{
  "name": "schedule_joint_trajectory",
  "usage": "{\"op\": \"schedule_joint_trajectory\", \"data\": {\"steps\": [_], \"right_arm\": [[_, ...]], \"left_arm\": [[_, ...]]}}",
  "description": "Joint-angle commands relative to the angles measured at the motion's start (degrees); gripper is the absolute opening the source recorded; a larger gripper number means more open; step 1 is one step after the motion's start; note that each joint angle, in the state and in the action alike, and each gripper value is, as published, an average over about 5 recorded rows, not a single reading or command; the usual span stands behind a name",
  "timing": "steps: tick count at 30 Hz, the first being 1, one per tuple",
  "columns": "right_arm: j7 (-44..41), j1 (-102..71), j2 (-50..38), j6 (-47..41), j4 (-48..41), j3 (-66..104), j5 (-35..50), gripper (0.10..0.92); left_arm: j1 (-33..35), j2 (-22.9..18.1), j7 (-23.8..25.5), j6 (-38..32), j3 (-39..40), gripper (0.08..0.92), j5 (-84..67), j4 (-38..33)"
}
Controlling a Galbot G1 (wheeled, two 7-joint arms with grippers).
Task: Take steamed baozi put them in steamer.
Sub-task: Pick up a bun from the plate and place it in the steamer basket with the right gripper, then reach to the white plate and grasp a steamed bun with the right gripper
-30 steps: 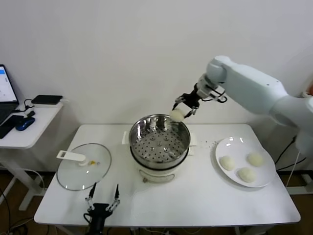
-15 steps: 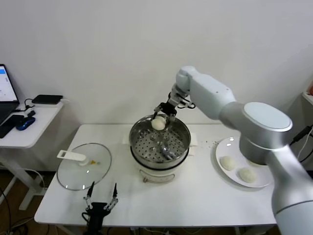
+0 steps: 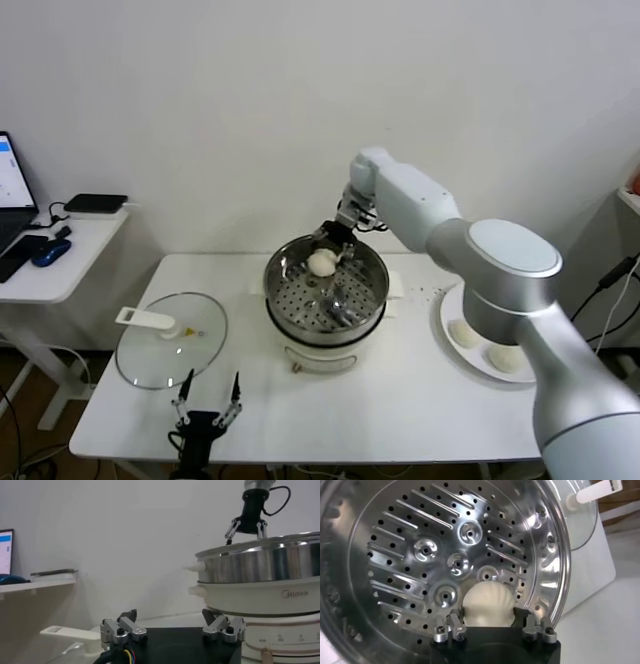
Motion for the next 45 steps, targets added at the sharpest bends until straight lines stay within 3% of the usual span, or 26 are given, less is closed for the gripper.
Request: {"op": "schedule_joint_trajectory", "data": {"steps": [1,7,13,20,32,38,45], "right_arm": [[-0.7,0.4,0.4,2.8,-0.6,-0.5,2.4,0.787],[-2.9,3.9,-2.5,2.8,1.5,-2.7,7.8,0.822],[-2.0,12.2,-11.7,1.2,11.7,-18.8,24.9,0.823],[3.9,22.8,-22.5,-20.5,27.0,-37.1,34.2,0.823],[7.3,30.7,-33.7,-51.6,43.6,-49.7,36.7,0.823],[7.0,27.8,-38.7,-56.9,47.3,-49.7,39.8,0.823],[7.4,18.4,-42.4,-58.2,45.1,-41.4,35.2,0.823]], "left_arm": [[0.2,-0.2,0.0,0.1,0.0,0.823,0.1,-0.4],[0.8,-0.3,0.1,0.2,0.0,0.823,0.4,-1.2],[1.3,-0.2,0.0,0.3,-0.3,0.823,0.5,-1.9],[1.6,-0.3,0.0,0.3,-0.2,0.823,0.6,-2.2],[1.8,-0.5,0.0,0.2,-0.3,0.823,0.7,-2.3],[2.1,-0.5,0.0,0.1,-0.4,0.823,0.7,-2.3],[2.4,-0.5,-0.1,-0.2,-0.7,0.823,1.5,-1.4]]}}
